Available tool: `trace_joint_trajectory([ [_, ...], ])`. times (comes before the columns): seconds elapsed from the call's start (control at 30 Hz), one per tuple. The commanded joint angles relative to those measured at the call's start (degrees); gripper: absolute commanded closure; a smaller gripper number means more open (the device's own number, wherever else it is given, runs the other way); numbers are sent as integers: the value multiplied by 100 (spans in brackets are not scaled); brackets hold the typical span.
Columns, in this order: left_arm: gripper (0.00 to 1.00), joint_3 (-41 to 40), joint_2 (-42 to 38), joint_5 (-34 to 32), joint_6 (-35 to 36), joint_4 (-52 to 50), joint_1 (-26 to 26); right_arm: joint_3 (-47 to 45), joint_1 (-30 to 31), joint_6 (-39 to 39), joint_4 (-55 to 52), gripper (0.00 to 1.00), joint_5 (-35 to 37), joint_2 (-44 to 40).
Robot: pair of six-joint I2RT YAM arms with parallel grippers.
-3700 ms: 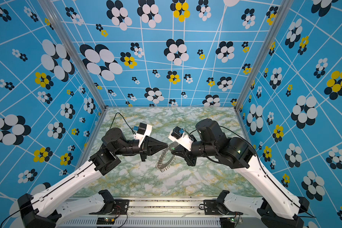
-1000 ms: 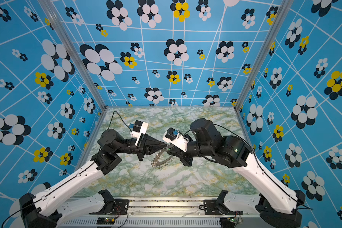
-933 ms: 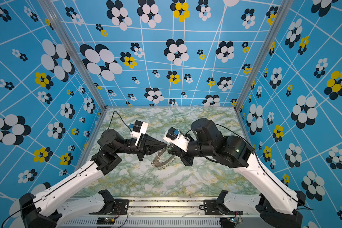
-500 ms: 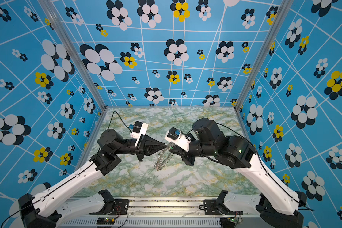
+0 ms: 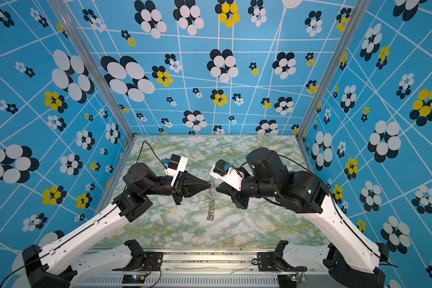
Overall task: Attach keys to a key ring
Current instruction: Insert the key into the keyring.
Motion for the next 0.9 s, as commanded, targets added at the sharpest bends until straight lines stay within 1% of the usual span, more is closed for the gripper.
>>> trace_joint_trajectory([
  [0.0,100,30,-113,-115,167,-37,-15,195,23,-18,-131,100,-66,-27],
  [0.23,100,52,-126,-137,117,81,-9,50,23,77,-52,100,-266,43],
  [0.53,100,-7,-178,-190,208,-58,-8,179,22,95,10,100,-417,88],
  [0.87,100,-18,-214,-145,267,-200,-31,249,22,83,45,100,-175,-15],
])
